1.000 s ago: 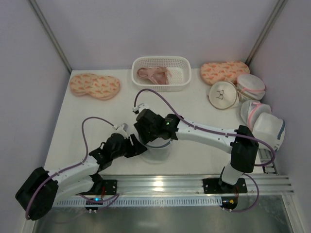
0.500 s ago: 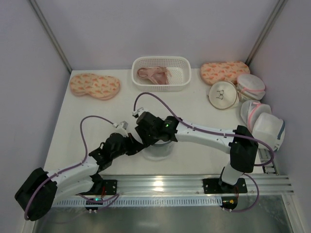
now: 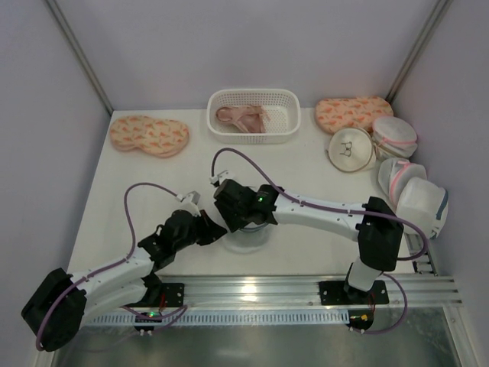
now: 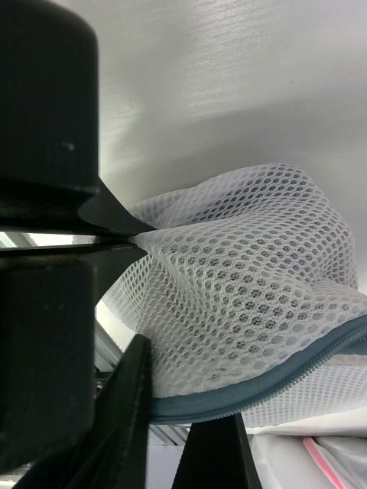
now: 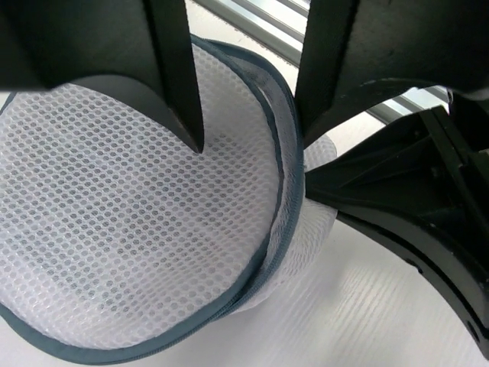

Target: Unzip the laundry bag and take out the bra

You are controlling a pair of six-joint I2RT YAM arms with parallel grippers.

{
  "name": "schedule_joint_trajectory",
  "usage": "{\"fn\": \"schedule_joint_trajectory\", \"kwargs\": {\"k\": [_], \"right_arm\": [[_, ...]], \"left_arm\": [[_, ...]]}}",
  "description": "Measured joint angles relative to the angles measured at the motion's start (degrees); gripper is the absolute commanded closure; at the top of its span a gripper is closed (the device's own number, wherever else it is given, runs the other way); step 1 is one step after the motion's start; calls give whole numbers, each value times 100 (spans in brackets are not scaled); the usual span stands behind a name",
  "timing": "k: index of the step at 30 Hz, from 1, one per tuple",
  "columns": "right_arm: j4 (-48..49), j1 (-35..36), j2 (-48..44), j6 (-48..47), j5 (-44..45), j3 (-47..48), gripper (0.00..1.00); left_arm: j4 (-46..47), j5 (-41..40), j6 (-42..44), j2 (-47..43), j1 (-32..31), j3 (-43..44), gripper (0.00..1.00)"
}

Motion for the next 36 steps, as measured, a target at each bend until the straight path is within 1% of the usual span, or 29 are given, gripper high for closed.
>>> {"fn": "schedule_joint_trajectory", "kwargs": {"k": [2,5,9,13,16,19,23,29,36], "right_arm": [[55,0,-81,-35,-68,-98,42],[173,0,-409,-96,-306,-354,40],[365,0,-1014,-181,-581,-531,39],[522,-39,-1333,-197,-522,-529,39],[483,-74,-1209,-184,-271,-492,38],[448,-105,-866,-160,-7,-424,38],[424,-116,-503,-155,133,-417,38],[490,-116,-321,-160,-39,-417,38],[662,-98,-245,-190,-564,-415,38]], "left_arm": [[-42,-17,2,2,0,-2,100],[-76,-35,4,2,0,-24,100],[-116,-35,7,2,0,-52,100],[-120,-35,13,2,0,-55,100],[-122,-35,13,2,0,-55,100],[-140,-35,13,-17,0,-55,100],[-234,-37,13,-168,0,-55,100],[-417,-81,13,-393,0,-55,100],[-459,-81,9,-396,0,-57,100]]}}
